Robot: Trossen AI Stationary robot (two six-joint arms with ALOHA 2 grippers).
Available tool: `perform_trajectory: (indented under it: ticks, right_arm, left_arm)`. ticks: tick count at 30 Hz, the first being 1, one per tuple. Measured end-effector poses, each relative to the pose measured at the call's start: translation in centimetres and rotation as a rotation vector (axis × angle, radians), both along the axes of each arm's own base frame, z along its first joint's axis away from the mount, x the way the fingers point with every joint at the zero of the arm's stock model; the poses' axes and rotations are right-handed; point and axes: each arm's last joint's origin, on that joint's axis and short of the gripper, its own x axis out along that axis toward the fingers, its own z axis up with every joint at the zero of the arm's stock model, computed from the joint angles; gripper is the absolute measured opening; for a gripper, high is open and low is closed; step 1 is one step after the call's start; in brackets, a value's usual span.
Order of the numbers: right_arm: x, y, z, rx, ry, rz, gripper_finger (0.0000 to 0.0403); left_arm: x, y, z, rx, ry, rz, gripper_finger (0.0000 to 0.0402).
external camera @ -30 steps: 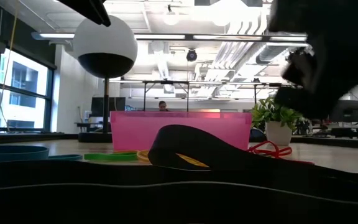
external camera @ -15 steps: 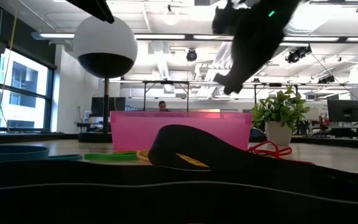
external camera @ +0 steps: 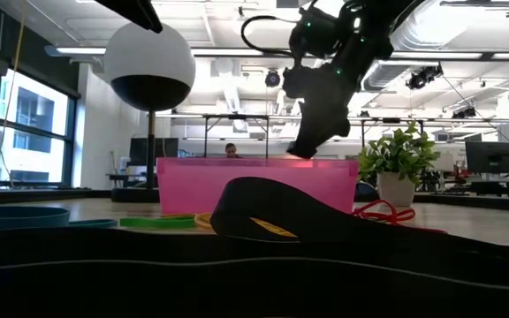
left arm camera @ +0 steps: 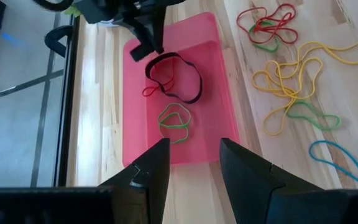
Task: Pick and place rubber bands into bin
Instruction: Put the black rubber band into the red bin, then put the blue rubber band into the red bin
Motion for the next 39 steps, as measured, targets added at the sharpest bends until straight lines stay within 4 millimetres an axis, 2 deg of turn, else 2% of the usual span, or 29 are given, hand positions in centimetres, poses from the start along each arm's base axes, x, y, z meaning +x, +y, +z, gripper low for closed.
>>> perform_trajectory:
  ticks: [7, 12, 14, 19, 24, 29, 33, 39]
  right_arm:
    - [-0.1, -0.2, 0.0, 0.001, 0.006, 0.014, 0.0136]
    - [-0.1, 0.2, 0.0, -0.005, 0.01, 0.037, 0.0167]
    - [-0.2, 0.7, 0.3, 0.0, 0.014, 0.062, 0.0174]
    - [-1.2, 3.4, 2.1, -0.023, 0.011, 0.178, 0.0177]
    - [-2.9, 6.9, 4.7, -0.057, -0.015, 0.262, 0.0169]
    - [-5.5, 10.0, 6.6, -0.082, 0.01, 0.251, 0.0161]
    - [-7.5, 11.9, 7.5, -0.1, 0.042, 0.2, 0.0156]
    - [-9.3, 14.3, 7.9, -0.152, 0.055, 0.14, 0.0155]
  left_arm:
    - [0.0, 0.0, 0.0, 0.01, -0.001, 0.009, 0.0129]
    - [0.0, 0.0, 0.0, 0.003, 0.001, 0.001, 0.0129]
    - [-0.1, -0.1, -0.1, -0.025, 0.026, -0.055, 0.0129]
    - [-0.1, -1.1, -2.2, -0.143, 0.13, -0.246, 0.0129]
    - [-0.5, -2.7, -6.0, -0.218, 0.209, -0.362, 0.0129]
    - [-0.7, -4.4, -9.4, -0.337, 0.196, -0.425, 0.0129]
    - [-1.2, -5.7, -10.9, -0.433, 0.2, -0.429, 0.0129]
    - [-2.8, -8.3, -11.7, -0.486, 0.301, -0.496, 0.0129]
